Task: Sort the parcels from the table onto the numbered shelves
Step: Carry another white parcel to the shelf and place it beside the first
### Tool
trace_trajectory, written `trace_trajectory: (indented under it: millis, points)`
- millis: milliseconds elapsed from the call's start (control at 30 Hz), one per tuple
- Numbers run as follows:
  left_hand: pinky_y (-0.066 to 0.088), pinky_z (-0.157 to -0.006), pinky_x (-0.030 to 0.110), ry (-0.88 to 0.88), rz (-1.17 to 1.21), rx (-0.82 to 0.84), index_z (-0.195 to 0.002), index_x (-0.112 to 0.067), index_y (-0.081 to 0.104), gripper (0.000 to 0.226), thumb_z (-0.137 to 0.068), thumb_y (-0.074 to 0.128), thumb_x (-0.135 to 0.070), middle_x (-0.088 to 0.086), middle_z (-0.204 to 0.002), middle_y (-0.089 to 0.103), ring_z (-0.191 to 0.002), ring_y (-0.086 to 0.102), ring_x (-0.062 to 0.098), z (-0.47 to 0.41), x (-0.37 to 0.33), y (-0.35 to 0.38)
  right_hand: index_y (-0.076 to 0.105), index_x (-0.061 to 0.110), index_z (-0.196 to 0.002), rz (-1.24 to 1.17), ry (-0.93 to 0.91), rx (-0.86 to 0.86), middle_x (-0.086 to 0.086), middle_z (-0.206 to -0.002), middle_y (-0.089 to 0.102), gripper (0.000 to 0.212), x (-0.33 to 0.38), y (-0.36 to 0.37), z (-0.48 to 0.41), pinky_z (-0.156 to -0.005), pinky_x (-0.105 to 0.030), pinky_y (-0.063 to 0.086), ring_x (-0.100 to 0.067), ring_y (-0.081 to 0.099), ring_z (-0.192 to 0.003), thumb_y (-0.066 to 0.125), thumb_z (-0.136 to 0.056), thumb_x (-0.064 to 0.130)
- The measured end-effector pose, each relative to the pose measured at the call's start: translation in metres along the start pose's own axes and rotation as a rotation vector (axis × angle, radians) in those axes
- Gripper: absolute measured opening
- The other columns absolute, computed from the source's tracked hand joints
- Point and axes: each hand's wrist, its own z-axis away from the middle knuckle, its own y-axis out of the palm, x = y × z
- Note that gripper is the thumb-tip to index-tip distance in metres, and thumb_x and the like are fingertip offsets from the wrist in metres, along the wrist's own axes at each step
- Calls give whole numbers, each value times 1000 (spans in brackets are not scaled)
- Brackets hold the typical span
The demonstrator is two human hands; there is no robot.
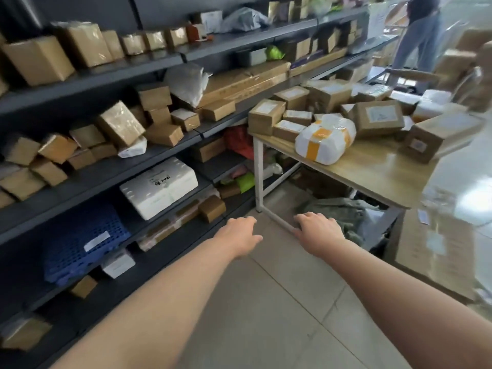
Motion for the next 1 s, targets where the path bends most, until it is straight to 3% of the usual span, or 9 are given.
trace_trajectory:
  millis: [300, 633, 833, 1000]
  points:
    - [44, -99, 47, 182, -124, 64, -141, -22, 40, 51, -96, 50, -44, 6, -141, 47, -126, 46, 30, -131, -23, -31, 52, 23, -128, -70, 234, -60, -2, -130, 55, 40, -59, -17, -82, -93, -42, 44, -27, 52, -119, 41, -96, 45]
    - [41, -103, 44, 314, -89, 67, -148, -25, 30, 60, -96, 52, -45, 5, -146, 44, -135, 39, 27, -274, -46, -81, 47, 26, -135, -210, 494, -78, -1, -135, 52, 44, -93, -26, -163, -93, -42, 42, -25, 49, -122, 41, -97, 47]
    - [37, -109, 47, 289, -48, 92, -152, -25, 22, 67, -95, 53, -43, 6, -152, 38, -140, 34, 28, -346, -72, -90, 50, 23, -129, -226, 537, -69, -4, -126, 55, 40, -139, -30, -216, -89, -42, 42, -28, 51, -117, 41, -96, 46]
    - [35, -111, 47, 224, 10, 55, -151, -25, 24, 66, -95, 55, -42, 5, -154, 35, -140, 34, 28, -407, -100, -98, 47, 25, -134, -269, 499, -81, -4, -133, 51, 43, -193, -39, -280, -92, -42, 42, -27, 49, -121, 42, -97, 45]
